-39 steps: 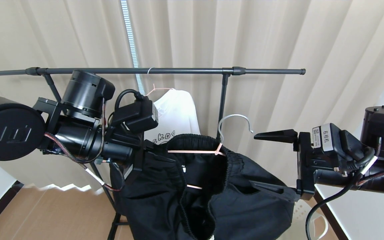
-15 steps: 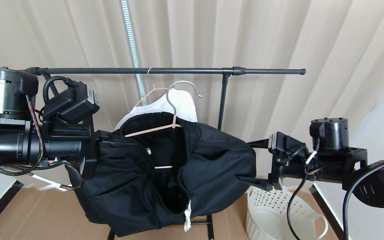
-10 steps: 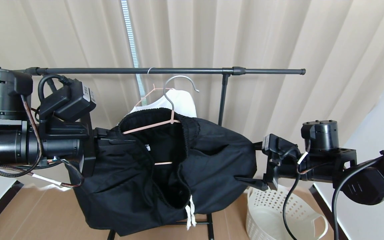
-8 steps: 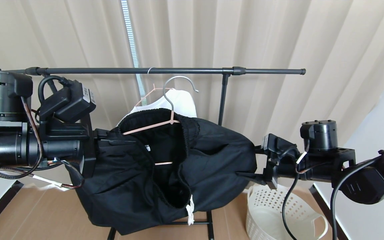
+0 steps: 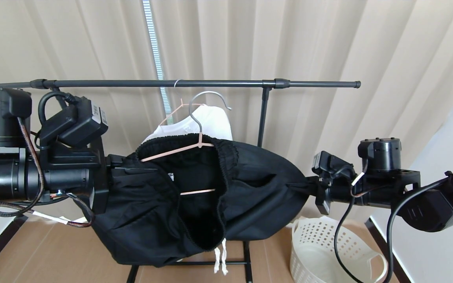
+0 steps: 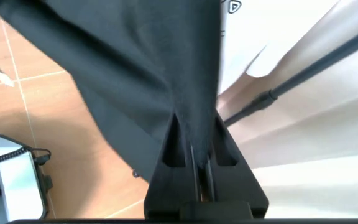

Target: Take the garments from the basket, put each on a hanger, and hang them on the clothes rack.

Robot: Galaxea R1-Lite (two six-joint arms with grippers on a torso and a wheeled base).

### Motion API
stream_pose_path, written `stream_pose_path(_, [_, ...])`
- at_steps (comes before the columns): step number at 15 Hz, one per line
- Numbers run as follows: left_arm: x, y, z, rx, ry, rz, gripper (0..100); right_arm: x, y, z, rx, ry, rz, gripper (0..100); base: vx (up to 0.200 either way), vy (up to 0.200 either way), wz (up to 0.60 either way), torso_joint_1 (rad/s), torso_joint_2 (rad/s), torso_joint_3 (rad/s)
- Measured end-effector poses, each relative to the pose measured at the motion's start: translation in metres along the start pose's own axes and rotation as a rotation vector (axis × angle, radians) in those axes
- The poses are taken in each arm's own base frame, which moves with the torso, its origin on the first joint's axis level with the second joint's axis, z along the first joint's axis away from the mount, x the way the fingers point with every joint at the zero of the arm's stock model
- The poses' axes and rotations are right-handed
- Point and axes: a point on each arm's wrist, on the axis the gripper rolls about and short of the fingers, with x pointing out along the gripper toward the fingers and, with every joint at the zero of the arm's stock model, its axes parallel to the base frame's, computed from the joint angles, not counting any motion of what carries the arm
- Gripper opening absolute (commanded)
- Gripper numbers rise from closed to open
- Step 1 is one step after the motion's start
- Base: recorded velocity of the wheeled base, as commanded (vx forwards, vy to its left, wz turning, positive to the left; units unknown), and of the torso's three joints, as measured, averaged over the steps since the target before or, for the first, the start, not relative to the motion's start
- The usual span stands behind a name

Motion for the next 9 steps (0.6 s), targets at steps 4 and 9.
stream_pose_path(4, [-0.008, -0.005, 0.001, -0.025, -0.008, 0.012, 0, 0.001, -0.012, -0.005, 0.012, 0.005, -0.025, 0, 0.0, 0.0, 0.0, 0.0, 0.0, 0.0])
stream_pose_path(9, [-0.011, -0.007, 0.001, -0.024, -0.01, 0.017, 0, 0.003, -0.021, -0.01, 0.022, 0.011, -0.043, 0, 0.0, 0.0, 0.0, 0.0, 0.0, 0.0])
